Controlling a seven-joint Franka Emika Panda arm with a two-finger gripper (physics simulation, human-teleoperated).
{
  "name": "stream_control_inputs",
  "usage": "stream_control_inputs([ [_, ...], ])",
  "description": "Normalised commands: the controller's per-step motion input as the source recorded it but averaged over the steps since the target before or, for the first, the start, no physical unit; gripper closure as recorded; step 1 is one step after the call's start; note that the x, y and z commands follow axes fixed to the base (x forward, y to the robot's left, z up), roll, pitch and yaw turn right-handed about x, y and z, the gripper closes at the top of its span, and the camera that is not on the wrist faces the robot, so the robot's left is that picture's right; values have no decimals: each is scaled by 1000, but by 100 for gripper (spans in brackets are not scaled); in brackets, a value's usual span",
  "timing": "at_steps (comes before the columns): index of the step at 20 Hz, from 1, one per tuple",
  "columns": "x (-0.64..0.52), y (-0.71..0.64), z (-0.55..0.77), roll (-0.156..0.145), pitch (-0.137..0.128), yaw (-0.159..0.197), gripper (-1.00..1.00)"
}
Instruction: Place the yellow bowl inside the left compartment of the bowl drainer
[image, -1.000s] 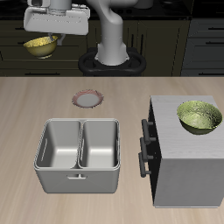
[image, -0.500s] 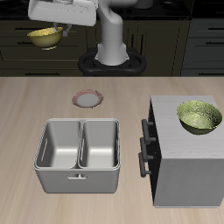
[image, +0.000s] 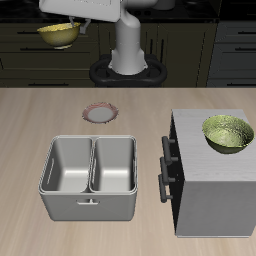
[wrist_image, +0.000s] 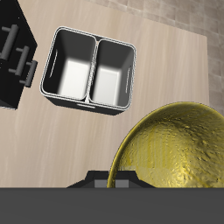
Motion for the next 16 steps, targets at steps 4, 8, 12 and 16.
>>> stream_control_inputs([
  [4,236,99,96,-23,-2,-13,100],
  [8,246,142,120,-16,0,-26,100],
  [12,243,196,97,-3,-3,-10,100],
  [16,267,400,35,43,0,-1,100],
])
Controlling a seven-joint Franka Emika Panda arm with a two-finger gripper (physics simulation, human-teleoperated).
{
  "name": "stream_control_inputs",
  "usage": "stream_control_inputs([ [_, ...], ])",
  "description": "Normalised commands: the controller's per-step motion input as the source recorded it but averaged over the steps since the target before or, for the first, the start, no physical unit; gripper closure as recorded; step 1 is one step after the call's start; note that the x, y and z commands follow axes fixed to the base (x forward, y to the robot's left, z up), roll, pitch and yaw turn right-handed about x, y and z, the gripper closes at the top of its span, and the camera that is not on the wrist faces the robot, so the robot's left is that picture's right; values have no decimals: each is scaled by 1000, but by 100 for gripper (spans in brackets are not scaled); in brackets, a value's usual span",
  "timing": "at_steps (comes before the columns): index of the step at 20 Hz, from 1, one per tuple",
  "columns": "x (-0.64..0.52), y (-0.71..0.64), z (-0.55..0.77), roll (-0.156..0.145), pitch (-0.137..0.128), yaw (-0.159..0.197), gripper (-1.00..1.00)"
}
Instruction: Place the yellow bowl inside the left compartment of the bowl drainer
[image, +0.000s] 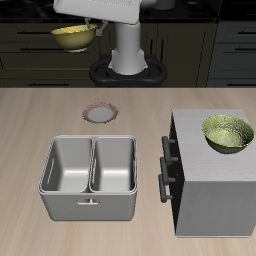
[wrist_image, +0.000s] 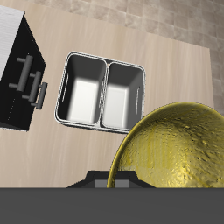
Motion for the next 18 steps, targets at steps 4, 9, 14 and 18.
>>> stream_control_inputs([
  [4,226,311,71,48,-6,11,100],
  [9,258,349,44,44,-10,-4,100],
  [14,211,254,-81,44,11,17,100],
  [18,167,251,-51,57,-3,5,100],
])
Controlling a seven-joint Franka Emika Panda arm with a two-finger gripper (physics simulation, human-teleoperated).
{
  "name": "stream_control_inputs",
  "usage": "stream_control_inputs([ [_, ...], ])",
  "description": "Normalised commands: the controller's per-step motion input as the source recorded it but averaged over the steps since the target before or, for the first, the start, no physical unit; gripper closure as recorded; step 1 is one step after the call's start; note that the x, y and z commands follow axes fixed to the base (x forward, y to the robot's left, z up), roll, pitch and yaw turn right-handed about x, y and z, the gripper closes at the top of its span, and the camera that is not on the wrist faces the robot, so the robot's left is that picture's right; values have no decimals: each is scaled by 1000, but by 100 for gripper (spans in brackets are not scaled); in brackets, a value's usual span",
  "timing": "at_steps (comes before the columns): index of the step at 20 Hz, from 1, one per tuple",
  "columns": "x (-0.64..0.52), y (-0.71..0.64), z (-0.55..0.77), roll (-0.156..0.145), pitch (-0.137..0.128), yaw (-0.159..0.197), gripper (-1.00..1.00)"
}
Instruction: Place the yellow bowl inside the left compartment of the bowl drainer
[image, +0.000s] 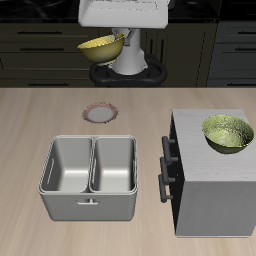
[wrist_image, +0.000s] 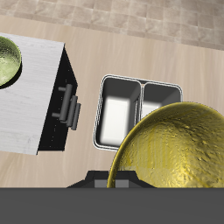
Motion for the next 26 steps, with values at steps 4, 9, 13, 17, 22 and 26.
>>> stream_control_inputs([
  [4,122,138,-97,33,0,13,100],
  [9,147,53,-79,18,9,15,100],
  [13,151,-10,-56,1,4,-2,100],
  [17,192,-2,-28,0,7,-11,100],
  [22,131,41,65,9,-16,-3,100],
  [26,146,46,1,0,-10,-18,100],
])
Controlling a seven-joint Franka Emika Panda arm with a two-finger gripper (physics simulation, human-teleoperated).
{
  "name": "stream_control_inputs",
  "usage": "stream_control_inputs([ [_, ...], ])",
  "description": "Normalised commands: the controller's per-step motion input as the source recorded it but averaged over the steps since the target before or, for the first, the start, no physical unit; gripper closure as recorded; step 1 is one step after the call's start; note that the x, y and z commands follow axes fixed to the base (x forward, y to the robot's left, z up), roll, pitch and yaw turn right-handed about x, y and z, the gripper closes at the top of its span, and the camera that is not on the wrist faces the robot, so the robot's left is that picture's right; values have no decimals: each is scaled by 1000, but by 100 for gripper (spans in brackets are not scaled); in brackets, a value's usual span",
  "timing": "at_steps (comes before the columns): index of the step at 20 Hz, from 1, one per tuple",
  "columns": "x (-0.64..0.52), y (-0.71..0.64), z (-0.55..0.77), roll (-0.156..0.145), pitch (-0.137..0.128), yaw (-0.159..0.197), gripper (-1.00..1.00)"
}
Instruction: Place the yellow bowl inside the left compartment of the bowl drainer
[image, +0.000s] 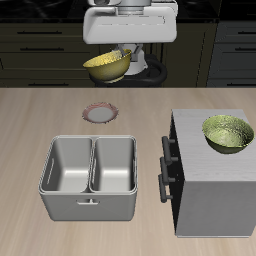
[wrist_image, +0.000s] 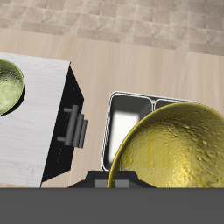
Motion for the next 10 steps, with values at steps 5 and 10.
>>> stream_control_inputs([
  [5,170,86,-105,8,7,-28,100],
  [10,51,26,-208,9,22,2,100],
])
